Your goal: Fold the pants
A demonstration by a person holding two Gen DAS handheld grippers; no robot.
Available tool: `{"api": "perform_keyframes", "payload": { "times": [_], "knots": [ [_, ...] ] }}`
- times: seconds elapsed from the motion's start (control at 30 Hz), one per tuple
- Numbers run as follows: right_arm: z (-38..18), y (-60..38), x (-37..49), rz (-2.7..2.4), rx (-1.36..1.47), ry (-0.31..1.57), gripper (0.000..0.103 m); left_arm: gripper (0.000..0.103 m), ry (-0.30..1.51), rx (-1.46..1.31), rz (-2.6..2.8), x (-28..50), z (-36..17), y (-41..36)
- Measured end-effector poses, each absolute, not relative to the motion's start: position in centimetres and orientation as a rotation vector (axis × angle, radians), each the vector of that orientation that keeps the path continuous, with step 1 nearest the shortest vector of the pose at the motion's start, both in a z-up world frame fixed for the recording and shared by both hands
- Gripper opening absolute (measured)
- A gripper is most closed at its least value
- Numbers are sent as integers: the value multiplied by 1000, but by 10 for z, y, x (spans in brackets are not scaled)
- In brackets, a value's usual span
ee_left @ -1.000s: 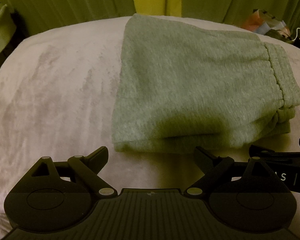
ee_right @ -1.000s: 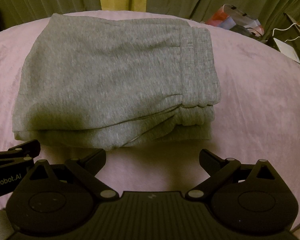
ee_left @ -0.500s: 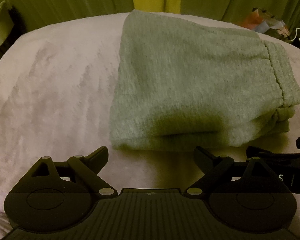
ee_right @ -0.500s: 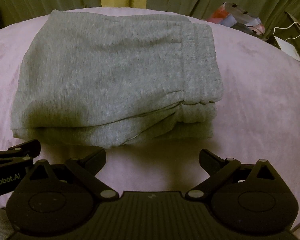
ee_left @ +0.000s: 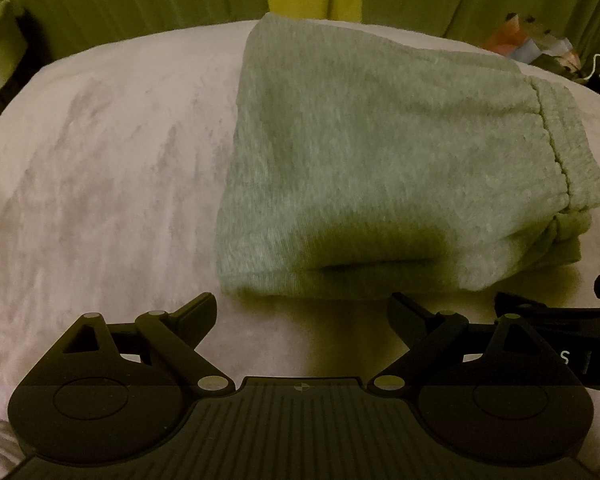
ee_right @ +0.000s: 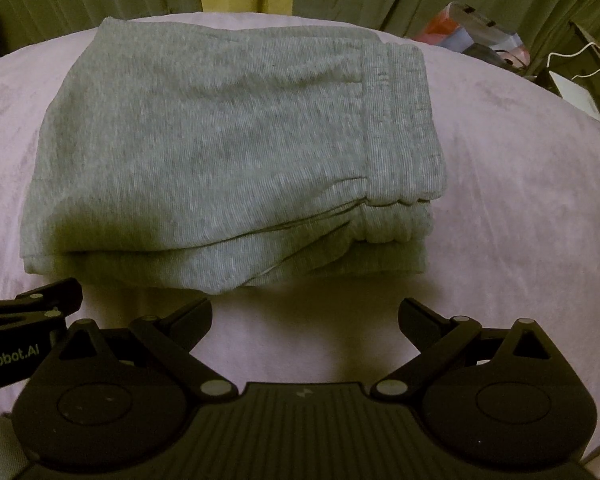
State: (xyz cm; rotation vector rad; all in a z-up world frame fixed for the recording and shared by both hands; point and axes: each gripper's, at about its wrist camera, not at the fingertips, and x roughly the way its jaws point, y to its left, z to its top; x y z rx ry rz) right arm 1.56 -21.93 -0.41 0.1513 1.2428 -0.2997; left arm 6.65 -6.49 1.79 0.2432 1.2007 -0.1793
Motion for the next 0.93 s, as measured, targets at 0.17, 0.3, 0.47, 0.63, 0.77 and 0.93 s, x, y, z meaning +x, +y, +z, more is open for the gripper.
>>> {"api": "perform_keyframes", "payload": {
  "times": [0.17,0.3,0.47,0.63,0.77,0.93],
  "knots": [
    [-5,-220,15,-301,158,1244,100,96,1203,248,-182,66,17,-66],
    [-6,-221,14,-304,157,1245,100,96,1210,244,-186,66,16,-66],
    [-7,-222,14,-305,158,1244,100,96,1216,244,-192,66,14,-67],
    [-8,-222,13,-307,156,1246,100,96,1210,258,-193,64,13,-70],
    [-9,-223,12,-314,151,1244,100,95,1175,265,-233,59,15,-71],
    [-10,-224,10,-317,156,1249,100,95,1106,312,-235,49,20,-76]
  ]
}}
